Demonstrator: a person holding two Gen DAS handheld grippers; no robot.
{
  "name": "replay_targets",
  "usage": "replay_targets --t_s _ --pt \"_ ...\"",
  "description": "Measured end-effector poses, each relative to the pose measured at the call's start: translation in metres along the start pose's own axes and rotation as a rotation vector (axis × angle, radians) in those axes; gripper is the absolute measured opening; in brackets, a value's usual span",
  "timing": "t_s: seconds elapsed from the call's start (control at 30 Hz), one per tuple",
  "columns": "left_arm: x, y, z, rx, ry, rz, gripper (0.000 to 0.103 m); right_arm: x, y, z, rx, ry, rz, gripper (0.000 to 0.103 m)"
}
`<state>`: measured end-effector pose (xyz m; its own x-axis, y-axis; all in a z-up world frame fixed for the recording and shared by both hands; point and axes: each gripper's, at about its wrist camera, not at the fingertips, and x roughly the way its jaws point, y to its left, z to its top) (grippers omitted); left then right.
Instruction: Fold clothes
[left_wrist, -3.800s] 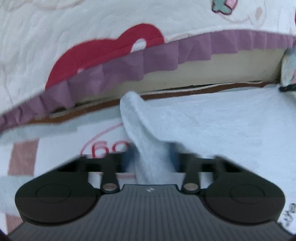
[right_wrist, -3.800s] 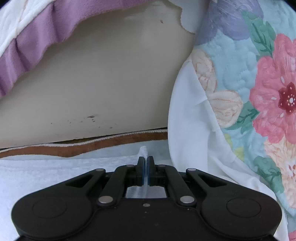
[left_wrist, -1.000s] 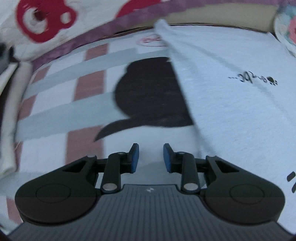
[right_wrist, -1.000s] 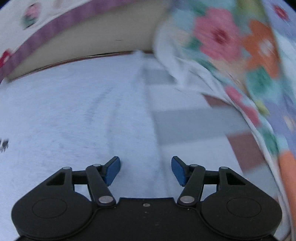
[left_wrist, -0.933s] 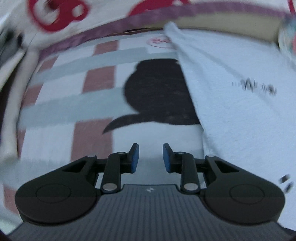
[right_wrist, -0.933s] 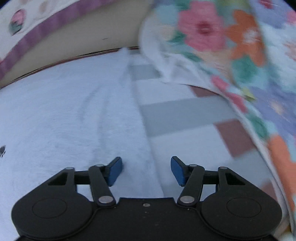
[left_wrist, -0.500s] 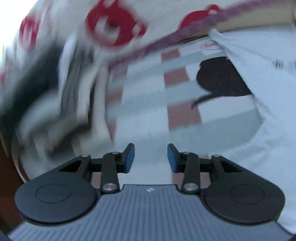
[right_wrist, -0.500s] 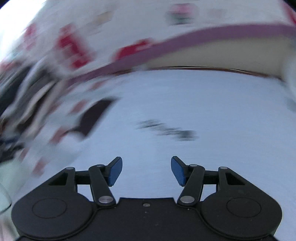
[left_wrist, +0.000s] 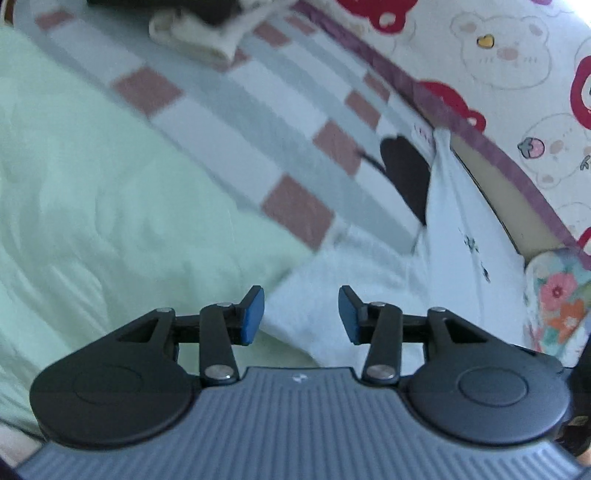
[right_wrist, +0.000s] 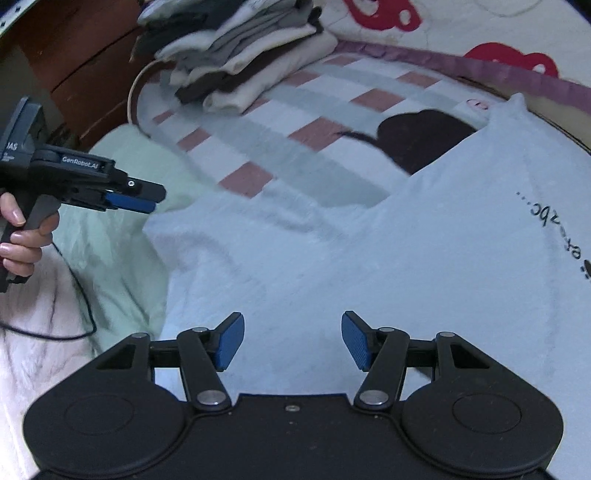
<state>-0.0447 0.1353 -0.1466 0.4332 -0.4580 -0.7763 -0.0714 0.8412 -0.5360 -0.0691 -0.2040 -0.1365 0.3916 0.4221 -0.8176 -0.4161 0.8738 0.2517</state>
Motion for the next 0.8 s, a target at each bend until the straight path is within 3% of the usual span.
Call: replay_targets --t_s 0.13,0.27,0.37,0.43,0.5,0.57,0.67,0.8 --pt "0.012 -0.003 -0.008 -0.006 0.067 0.002 0.051 0.004 0.004 -0.009 -0.013 0.002 0.022 0.063" --pt "0.025 -0.02 -0.009 0.056 0.065 0.023 0.058 0.012 -0.007 -0.024 0.136 -0.001 0.094 0.064" --pt "0.032 -0.014 -0.007 -0.008 0.052 0.006 0.067 0.011 0.005 -0.028 0.054 -0.018 0.064 0.064" --pt "0.036 -0.014 -0.008 -0.04 0.022 0.003 0.067 0.011 0.01 -0.028 0.03 -0.027 0.072 0.064" --pt "0.034 -0.017 -0.009 -0.018 -0.006 -0.012 0.061 0.011 0.013 -0.028 0.024 -0.035 0.085 0.065" --pt "0.033 -0.023 -0.011 0.024 -0.021 -0.034 0.017 0.011 0.018 -0.029 0.006 -0.037 0.09 0.065" --pt "0.034 -0.027 -0.011 0.048 -0.019 -0.086 0.003 0.012 0.023 -0.03 -0.042 -0.035 0.08 0.065" --pt "0.032 -0.032 -0.014 0.079 -0.031 -0.078 0.002 0.015 0.027 -0.029 -0.043 -0.033 0.12 0.066"
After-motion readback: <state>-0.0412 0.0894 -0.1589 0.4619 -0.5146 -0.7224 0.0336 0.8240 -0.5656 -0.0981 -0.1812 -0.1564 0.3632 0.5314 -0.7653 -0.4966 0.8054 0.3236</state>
